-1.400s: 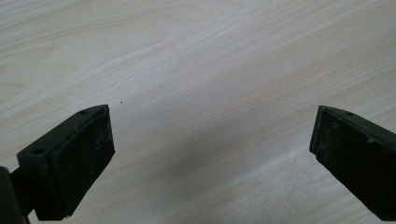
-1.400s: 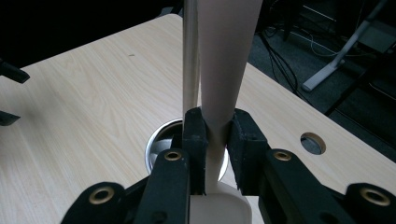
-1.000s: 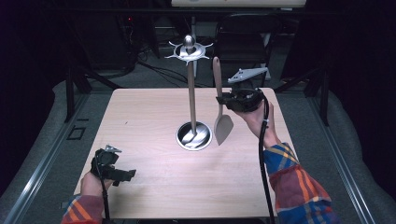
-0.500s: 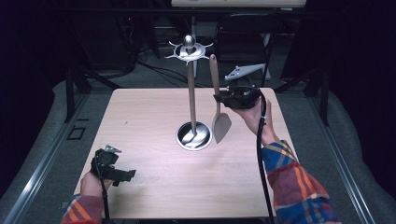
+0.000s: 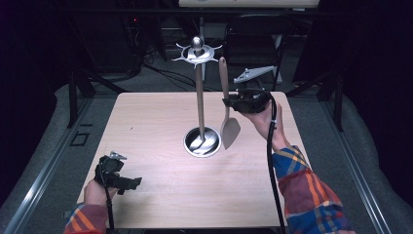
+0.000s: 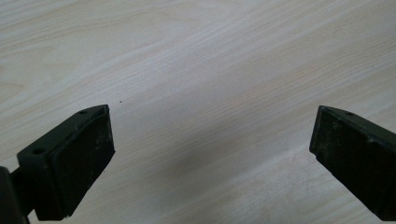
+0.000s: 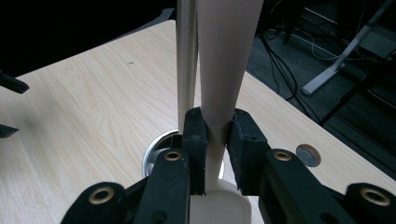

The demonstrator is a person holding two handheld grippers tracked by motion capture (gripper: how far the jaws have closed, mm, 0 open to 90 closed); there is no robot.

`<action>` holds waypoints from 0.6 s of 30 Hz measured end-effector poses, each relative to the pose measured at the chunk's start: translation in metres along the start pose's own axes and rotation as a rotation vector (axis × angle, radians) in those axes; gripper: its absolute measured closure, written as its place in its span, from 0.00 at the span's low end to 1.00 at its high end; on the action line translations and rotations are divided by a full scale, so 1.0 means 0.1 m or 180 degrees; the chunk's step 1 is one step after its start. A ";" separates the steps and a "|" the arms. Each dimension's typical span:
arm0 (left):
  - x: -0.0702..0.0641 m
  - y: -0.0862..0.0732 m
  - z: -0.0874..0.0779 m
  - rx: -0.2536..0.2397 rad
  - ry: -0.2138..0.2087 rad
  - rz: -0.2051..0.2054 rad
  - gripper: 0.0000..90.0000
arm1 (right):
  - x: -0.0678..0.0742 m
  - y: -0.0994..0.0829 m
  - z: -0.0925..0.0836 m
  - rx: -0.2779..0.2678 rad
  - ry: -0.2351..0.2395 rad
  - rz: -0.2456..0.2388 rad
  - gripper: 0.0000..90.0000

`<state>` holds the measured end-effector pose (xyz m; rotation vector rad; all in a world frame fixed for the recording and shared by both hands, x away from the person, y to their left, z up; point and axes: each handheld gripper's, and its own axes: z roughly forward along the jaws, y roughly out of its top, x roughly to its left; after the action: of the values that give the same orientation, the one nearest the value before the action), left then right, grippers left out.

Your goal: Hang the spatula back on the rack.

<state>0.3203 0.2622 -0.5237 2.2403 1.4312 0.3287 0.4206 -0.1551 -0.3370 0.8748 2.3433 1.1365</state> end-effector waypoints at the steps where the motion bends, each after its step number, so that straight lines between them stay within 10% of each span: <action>1: 0.00 0.00 0.00 -0.0001 -0.0001 0.0000 0.00 | 0.00 0.00 0.00 0.0010 0.0011 -0.0005 0.86; 18: 0.00 0.00 0.00 -0.0006 0.0002 0.0012 0.00 | 0.01 0.07 0.11 0.0026 0.0054 -0.0003 0.86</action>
<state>0.3200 0.2624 -0.5235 2.2418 1.4267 0.3317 0.4291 -0.1447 -0.3378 0.8700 2.3634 1.1393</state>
